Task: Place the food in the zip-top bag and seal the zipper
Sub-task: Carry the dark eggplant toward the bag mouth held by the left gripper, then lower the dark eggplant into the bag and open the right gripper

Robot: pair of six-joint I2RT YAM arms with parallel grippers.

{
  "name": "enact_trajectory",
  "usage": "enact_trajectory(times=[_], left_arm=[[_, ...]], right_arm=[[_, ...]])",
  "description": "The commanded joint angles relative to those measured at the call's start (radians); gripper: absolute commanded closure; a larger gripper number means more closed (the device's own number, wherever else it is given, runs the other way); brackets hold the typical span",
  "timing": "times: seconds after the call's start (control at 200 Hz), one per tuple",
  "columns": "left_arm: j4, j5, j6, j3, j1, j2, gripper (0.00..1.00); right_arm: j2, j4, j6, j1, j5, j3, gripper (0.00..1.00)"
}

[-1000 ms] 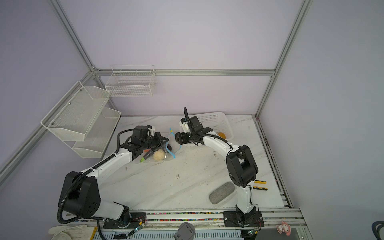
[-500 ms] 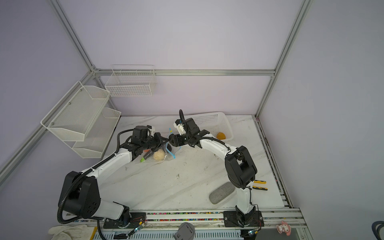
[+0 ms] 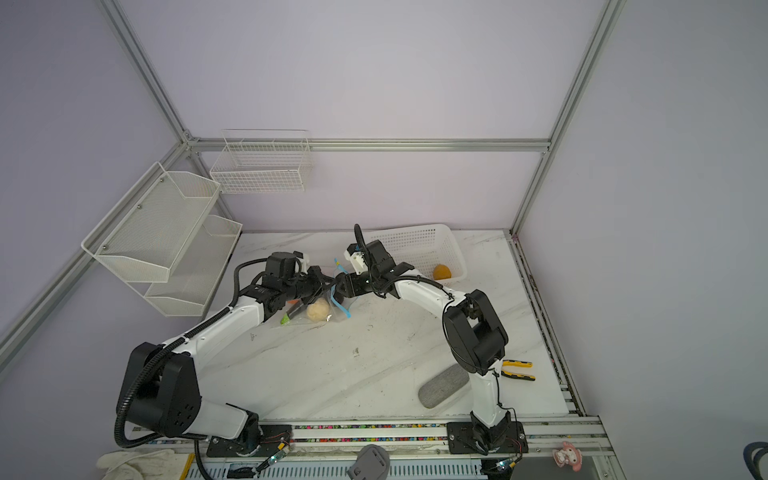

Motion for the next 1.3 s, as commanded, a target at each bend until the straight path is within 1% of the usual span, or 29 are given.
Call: enact_trajectory(times=[0.0,0.025,0.045,0.285,0.585,0.785,0.925,0.995,1.075,1.2,1.295], left_arm=[[0.007,-0.001,0.025,0.097,0.001,-0.036,1.00],[0.008,-0.001,0.025,0.098,0.001,-0.035,1.00],[0.007,-0.001,0.025,0.098,0.001,-0.068,1.00],[-0.009,-0.018,0.034,0.080,0.009,-0.108,1.00],[-0.024,-0.023,0.042,0.065,0.020,-0.141,1.00],[-0.022,-0.017,0.045,0.065,0.029,-0.144,1.00],[-0.018,-0.004,0.042,0.069,0.031,-0.138,1.00],[-0.019,-0.002,0.040,0.067,0.032,-0.138,1.00],[-0.018,-0.003,0.039,0.061,0.031,-0.142,1.00],[-0.018,-0.009,0.040,0.047,0.033,-0.159,1.00],[-0.019,-0.008,0.042,0.043,0.038,-0.168,1.00]], right_arm=[[-0.045,0.023,-0.017,0.008,-0.017,-0.029,0.53],[-0.053,0.028,-0.018,0.008,-0.022,-0.039,0.53],[-0.059,0.033,-0.018,0.008,-0.028,-0.046,0.53],[-0.079,0.078,0.002,0.020,-0.050,-0.100,0.53],[-0.012,0.124,0.033,0.054,-0.089,-0.028,0.54],[-0.009,0.141,0.052,0.064,-0.121,-0.016,0.54],[0.006,0.149,0.082,0.066,-0.086,0.008,0.54],[0.008,0.196,0.110,0.066,-0.085,0.009,0.54],[0.009,0.269,0.177,0.066,-0.078,0.007,0.54],[0.014,0.275,0.185,0.064,0.014,0.028,0.54],[0.015,0.286,0.183,0.055,0.038,0.033,0.53]])
